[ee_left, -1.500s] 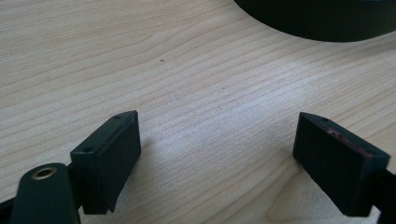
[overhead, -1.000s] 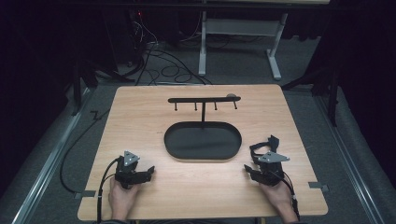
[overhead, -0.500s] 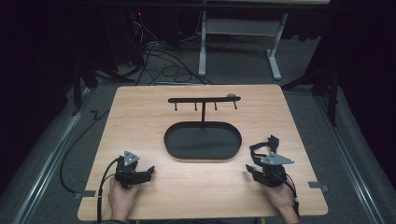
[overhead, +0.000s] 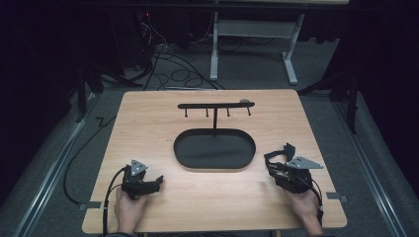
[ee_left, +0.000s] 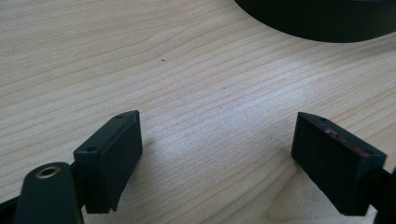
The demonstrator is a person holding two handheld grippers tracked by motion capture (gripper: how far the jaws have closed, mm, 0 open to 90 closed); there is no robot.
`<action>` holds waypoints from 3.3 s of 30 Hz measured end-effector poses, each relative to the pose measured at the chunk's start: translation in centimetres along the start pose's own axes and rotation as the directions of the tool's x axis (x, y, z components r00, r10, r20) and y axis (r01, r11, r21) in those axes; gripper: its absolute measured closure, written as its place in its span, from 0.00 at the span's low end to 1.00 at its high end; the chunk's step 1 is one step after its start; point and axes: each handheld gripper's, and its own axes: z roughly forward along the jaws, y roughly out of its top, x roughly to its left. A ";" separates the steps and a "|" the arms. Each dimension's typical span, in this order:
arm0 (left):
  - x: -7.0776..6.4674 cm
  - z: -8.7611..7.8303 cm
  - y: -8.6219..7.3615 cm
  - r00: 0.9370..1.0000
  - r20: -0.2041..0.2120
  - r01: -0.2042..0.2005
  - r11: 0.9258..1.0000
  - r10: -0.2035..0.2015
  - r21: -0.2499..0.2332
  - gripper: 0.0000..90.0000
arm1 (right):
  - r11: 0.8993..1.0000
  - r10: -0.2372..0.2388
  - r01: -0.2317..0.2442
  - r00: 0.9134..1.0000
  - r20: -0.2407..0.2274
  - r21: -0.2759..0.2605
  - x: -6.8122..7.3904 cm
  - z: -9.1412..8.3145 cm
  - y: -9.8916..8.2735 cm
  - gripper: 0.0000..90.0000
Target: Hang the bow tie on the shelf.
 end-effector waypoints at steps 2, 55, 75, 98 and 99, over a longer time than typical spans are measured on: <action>0.0 0.0 0.0 1.000 0.001 -0.001 1.000 0.001 0.003 0.19 | 1.000 0.016 -0.016 1.000 0.009 0.009 -0.2 0.2 0.3 0.65; 0.0 0.0 0.0 1.000 0.002 0.000 1.000 0.000 0.001 0.19 | 0.995 0.022 -0.022 1.000 -0.001 0.101 -1.8 2.9 2.7 1.00; 0.0 0.0 0.0 1.000 0.000 0.002 1.000 -0.002 -0.002 0.19 | 0.992 0.036 -0.045 0.996 -0.080 -0.116 -1.6 -1.3 5.1 1.00; 0.0 0.0 0.0 1.000 0.000 0.002 1.000 -0.002 -0.002 0.19 | 0.977 0.040 -0.060 0.994 -0.098 -0.205 -0.4 -1.9 8.8 1.00; 0.0 0.0 0.0 1.000 0.001 0.002 1.000 -0.002 -0.002 0.19 | 0.977 0.040 -0.060 0.994 -0.098 -0.205 -0.4 -1.9 8.8 1.00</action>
